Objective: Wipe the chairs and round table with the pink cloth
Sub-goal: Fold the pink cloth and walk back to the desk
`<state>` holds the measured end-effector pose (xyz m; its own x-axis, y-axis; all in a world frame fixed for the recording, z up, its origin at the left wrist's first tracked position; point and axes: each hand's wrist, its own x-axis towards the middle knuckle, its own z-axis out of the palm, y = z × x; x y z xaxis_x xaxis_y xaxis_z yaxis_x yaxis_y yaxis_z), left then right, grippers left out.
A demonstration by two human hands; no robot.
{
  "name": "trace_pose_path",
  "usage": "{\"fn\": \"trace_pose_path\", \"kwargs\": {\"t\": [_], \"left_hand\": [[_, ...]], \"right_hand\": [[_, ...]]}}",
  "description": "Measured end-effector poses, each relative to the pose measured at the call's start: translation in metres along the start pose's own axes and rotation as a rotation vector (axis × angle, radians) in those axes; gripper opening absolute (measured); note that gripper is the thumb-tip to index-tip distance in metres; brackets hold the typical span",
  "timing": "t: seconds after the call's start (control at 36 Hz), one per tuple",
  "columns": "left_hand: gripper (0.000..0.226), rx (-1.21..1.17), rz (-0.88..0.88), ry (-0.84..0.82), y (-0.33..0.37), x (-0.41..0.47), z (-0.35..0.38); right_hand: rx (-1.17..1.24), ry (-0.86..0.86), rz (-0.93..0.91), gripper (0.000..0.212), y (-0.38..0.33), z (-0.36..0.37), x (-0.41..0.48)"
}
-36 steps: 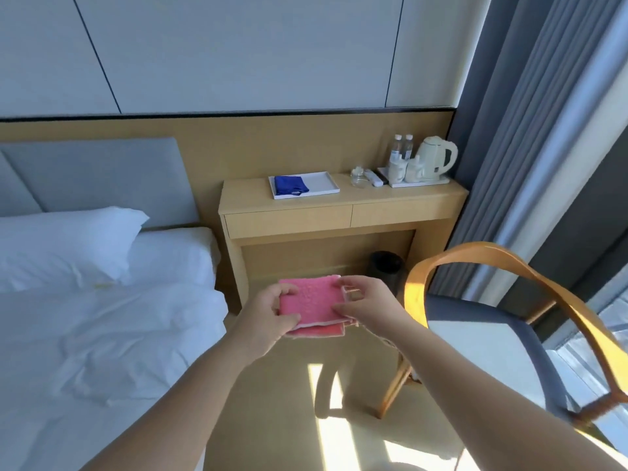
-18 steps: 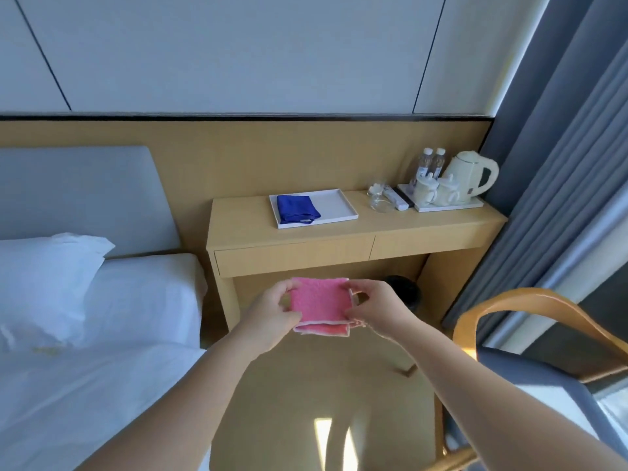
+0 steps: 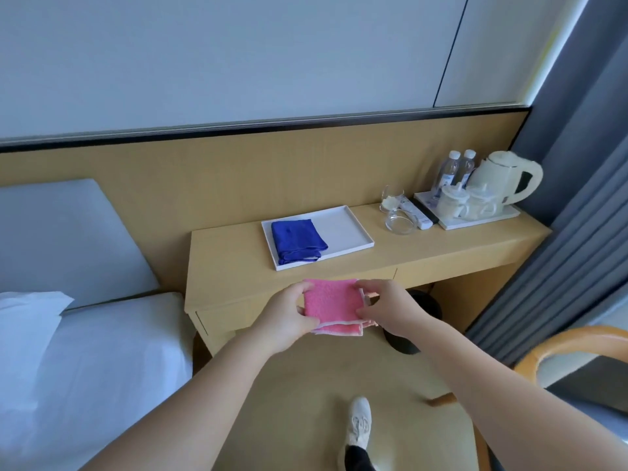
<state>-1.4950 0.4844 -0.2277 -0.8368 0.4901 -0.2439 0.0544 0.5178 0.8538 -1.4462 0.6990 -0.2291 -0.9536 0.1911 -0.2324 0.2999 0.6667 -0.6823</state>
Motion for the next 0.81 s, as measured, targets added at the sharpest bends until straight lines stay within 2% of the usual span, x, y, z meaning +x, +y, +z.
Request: {"fn": "trace_pose_path", "kwargs": {"t": [0.28,0.47,0.64,0.81], "left_hand": [[0.062,0.058,-0.07,0.069,0.008,0.205,0.002],[0.062,0.122,-0.166,0.091,0.004,0.33,0.017],[0.061,0.165,-0.255,0.075,-0.01,0.391,0.032],[0.061,0.218,-0.368,0.034,-0.023,0.411,0.04]], "right_hand": [[-0.126,-0.104,-0.058,0.059,0.036,-0.042,0.204],[-0.376,-0.208,-0.103,0.056,0.068,-0.062,0.337],[-0.542,-0.272,-0.08,0.048,0.091,-0.049,0.402],[-0.628,-0.35,-0.06,0.042,0.105,-0.033,0.422]]}}
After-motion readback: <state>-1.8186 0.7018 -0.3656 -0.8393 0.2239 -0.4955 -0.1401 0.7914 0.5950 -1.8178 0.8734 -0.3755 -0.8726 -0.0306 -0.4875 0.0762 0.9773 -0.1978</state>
